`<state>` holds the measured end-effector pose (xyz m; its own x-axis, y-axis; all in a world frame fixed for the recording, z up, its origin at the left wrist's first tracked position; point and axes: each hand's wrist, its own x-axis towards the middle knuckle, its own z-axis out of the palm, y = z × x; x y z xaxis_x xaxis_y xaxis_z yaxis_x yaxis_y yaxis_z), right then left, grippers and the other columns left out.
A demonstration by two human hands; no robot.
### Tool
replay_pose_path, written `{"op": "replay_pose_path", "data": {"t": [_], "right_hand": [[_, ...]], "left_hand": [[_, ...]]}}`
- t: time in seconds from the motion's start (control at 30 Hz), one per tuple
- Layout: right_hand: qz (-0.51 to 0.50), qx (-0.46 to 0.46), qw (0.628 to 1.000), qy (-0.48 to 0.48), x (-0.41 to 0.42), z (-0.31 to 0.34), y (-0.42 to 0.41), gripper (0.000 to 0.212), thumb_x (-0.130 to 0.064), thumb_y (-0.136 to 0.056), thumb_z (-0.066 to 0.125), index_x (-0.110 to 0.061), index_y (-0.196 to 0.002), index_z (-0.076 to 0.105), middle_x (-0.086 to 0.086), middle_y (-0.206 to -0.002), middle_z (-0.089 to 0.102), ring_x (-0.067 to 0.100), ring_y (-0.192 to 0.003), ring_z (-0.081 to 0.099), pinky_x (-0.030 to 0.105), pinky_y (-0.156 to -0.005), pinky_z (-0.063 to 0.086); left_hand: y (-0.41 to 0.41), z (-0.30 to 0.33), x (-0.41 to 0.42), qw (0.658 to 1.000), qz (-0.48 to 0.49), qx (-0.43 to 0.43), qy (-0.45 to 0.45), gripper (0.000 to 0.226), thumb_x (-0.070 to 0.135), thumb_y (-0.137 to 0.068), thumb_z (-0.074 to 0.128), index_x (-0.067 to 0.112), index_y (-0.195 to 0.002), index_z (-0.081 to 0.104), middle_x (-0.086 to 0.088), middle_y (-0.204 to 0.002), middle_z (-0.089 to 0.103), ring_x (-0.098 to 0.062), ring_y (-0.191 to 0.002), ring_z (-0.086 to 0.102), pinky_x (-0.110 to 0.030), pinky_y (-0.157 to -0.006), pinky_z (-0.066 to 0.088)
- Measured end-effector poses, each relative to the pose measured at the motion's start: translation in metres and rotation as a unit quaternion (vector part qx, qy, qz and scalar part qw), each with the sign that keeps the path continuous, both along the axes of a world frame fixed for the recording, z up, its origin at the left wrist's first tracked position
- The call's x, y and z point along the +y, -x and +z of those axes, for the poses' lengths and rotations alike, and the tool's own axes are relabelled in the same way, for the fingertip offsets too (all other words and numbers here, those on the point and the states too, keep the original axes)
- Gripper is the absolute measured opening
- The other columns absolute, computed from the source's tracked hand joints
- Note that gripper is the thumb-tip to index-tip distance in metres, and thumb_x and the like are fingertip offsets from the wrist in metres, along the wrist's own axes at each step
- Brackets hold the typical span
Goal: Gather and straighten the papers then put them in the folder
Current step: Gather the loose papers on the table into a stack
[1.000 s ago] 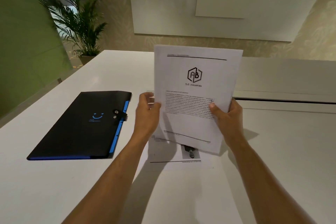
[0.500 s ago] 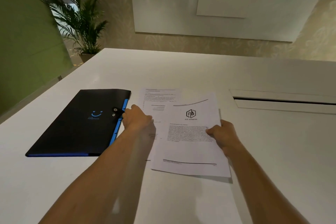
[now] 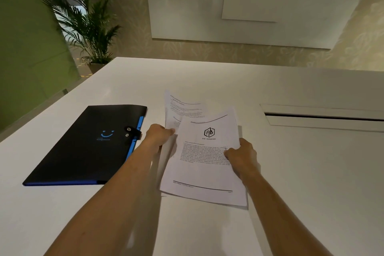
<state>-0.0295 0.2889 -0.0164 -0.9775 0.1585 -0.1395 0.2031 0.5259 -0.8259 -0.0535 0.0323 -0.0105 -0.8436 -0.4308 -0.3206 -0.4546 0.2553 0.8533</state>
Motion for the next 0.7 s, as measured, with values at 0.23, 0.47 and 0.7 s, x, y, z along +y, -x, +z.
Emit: {"op": "replay_pose_path", "data": {"t": [0.23,0.47,0.7], "right_hand": [[0.010,0.012,0.999,0.047,-0.005,-0.006,0.001,0.025,-0.026,-0.084,0.066,-0.023,-0.108,0.060,-0.005,-0.100,0.070,0.015,-0.081,0.065,0.024,-0.058,0.043],[0.023,0.103,0.994,-0.005,-0.015,-0.017,0.003,0.041,-0.047,-0.074,0.068,-0.023,-0.107,0.060,0.001,-0.112,0.063,0.026,-0.101,0.061,0.044,-0.084,0.055],[0.058,0.044,0.971,0.230,0.000,-0.013,0.017,0.048,-0.040,-0.072,0.077,-0.035,-0.116,0.059,-0.006,-0.104,0.075,0.021,-0.091,0.074,0.050,-0.082,0.060]], "left_hand": [[-0.006,0.002,0.014,0.988,-0.079,0.075,-0.106,0.037,0.021,-0.093,0.061,0.005,-0.127,0.058,-0.012,-0.119,0.067,-0.027,-0.103,0.064,-0.035,-0.085,0.050],[-0.021,-0.004,0.021,0.975,-0.133,0.123,-0.131,0.040,0.014,-0.085,0.072,0.015,-0.123,0.057,-0.007,-0.114,0.068,-0.021,-0.099,0.064,-0.027,-0.073,0.053],[-0.032,0.012,0.010,0.960,-0.169,0.178,-0.135,0.046,0.019,-0.089,0.067,0.023,-0.132,0.050,-0.003,-0.120,0.068,-0.027,-0.111,0.064,-0.044,-0.090,0.053]]}}
